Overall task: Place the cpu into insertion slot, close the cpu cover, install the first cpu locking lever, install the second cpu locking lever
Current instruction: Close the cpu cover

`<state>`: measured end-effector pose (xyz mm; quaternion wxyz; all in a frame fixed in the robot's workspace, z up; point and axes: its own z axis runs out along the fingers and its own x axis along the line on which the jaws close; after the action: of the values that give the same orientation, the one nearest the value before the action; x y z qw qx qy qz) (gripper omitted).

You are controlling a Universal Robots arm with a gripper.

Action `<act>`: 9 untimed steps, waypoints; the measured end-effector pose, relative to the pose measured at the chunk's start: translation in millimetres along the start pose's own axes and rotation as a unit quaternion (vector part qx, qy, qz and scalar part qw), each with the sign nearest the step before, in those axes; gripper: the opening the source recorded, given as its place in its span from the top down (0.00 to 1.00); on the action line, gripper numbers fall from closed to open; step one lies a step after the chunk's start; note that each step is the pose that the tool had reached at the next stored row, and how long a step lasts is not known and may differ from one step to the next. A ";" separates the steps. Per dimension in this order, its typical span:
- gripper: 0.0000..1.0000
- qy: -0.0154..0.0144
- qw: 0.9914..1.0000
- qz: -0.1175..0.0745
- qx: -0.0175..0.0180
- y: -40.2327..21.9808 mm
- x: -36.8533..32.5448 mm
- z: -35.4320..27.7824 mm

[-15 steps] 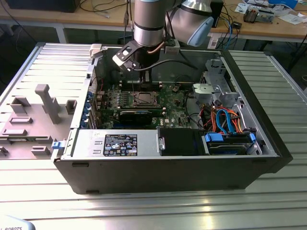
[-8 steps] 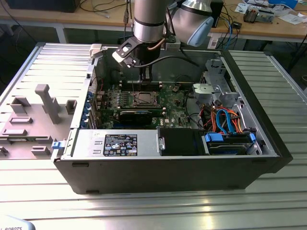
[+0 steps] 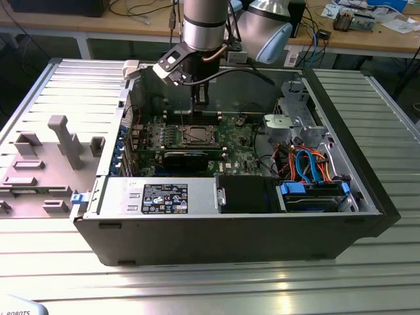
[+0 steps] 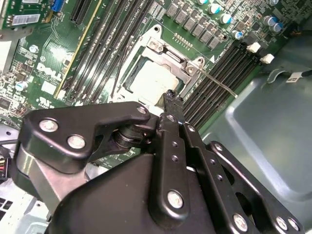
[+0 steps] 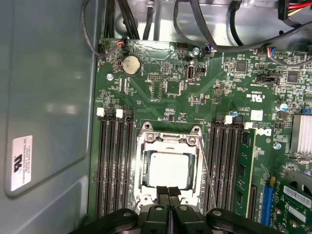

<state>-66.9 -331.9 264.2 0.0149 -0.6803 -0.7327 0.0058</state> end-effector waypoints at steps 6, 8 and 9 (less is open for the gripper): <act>0.89 0.000 1.000 0.000 0.000 -0.3 0.2 -11.5; 0.89 0.000 1.000 0.000 0.000 -0.3 0.2 -11.5; 0.89 0.000 1.000 0.000 0.000 -0.3 0.2 -11.5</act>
<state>-66.8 -331.9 275.8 0.0149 -0.6803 -0.7327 0.0057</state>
